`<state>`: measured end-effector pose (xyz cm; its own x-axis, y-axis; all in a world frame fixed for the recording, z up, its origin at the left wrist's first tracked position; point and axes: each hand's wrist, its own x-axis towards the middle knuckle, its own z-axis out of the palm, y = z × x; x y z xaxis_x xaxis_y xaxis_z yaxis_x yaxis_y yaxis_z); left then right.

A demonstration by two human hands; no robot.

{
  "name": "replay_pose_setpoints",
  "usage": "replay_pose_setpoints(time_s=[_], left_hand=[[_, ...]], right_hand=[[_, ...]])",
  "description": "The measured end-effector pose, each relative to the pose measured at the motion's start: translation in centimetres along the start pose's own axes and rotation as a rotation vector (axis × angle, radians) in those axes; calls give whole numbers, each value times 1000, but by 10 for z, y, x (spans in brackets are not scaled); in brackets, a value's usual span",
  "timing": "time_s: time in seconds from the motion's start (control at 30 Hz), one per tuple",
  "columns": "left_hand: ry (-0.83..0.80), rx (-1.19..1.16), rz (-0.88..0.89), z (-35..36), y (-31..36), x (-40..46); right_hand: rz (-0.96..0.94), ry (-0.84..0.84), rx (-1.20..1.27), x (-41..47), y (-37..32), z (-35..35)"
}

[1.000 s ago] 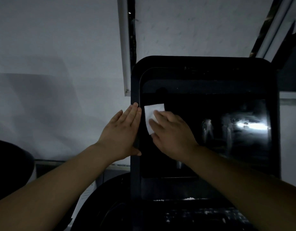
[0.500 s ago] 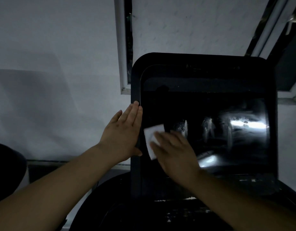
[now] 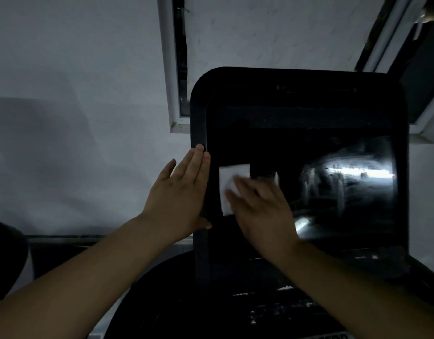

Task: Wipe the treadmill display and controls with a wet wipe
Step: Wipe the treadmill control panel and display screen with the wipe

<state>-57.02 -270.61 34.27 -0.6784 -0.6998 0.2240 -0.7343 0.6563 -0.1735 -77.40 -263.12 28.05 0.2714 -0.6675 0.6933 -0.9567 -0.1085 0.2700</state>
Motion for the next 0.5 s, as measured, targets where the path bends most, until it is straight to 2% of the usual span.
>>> replay_pose_setpoints(time_s=[0.13, 0.23, 0.33, 0.5], left_hand=[[-1, 15, -4, -1, 4, -2], [-21, 43, -14, -4, 9, -2], [-45, 89, -39, -9, 14, -2], [-81, 99, -62, -14, 19, -1]], right_hand=[[-17, -71, 72, -74, -25, -6], [-20, -77, 51, -88, -27, -8], [-39, -51, 35, -68, -15, -8], [7, 26, -42, 21, 29, -7]])
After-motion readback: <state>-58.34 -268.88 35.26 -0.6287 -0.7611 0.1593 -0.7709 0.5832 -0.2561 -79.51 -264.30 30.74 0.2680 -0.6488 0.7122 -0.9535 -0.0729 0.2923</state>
